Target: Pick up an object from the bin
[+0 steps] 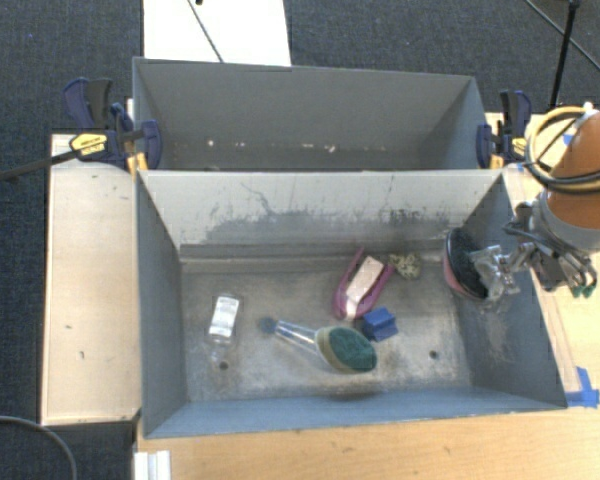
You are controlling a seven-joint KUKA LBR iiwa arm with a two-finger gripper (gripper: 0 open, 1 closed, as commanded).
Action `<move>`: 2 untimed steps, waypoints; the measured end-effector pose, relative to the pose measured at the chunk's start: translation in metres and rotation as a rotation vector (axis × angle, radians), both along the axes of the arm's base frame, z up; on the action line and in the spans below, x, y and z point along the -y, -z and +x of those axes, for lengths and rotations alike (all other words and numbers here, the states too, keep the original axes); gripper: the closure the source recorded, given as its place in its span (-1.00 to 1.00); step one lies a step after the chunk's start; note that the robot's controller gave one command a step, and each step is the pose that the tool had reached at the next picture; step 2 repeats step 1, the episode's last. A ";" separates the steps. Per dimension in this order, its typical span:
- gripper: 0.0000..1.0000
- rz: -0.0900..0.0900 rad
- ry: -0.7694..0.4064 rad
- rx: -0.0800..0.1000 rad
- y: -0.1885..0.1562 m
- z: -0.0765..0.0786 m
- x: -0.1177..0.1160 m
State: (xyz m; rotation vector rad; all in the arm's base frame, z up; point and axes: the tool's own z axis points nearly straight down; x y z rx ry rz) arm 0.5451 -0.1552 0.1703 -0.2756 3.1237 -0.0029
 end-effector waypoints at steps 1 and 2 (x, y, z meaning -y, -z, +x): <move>1.00 0.000 0.004 0.000 -0.021 0.001 0.000; 1.00 0.000 0.004 0.000 -0.021 0.001 0.000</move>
Offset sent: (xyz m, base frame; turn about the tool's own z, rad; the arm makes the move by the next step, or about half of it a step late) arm -0.0001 -0.0001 0.0193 0.0000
